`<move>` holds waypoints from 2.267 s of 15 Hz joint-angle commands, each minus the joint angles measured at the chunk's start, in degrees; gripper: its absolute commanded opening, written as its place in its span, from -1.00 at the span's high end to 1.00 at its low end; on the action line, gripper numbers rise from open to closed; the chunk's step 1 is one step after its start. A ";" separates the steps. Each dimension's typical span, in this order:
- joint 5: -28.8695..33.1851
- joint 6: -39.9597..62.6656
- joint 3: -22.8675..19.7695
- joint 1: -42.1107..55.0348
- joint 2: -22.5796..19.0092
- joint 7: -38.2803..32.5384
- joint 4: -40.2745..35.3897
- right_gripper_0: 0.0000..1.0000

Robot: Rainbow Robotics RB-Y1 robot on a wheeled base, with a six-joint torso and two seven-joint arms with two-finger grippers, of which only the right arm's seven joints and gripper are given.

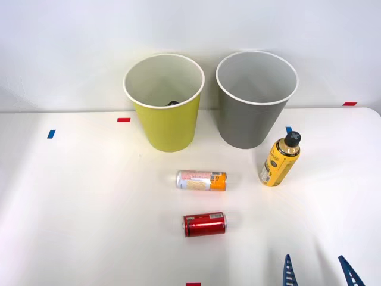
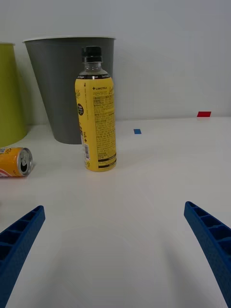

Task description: Put cans in the gray bin, plastic bottles in the light green bin

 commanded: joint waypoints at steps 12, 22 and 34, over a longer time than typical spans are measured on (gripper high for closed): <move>0.00 0.00 0.00 0.00 0.00 0.00 0.00 -1.00; 0.00 0.00 0.00 0.00 0.00 0.00 0.00 -1.00; 0.00 0.00 0.00 0.00 0.00 0.00 0.00 -1.00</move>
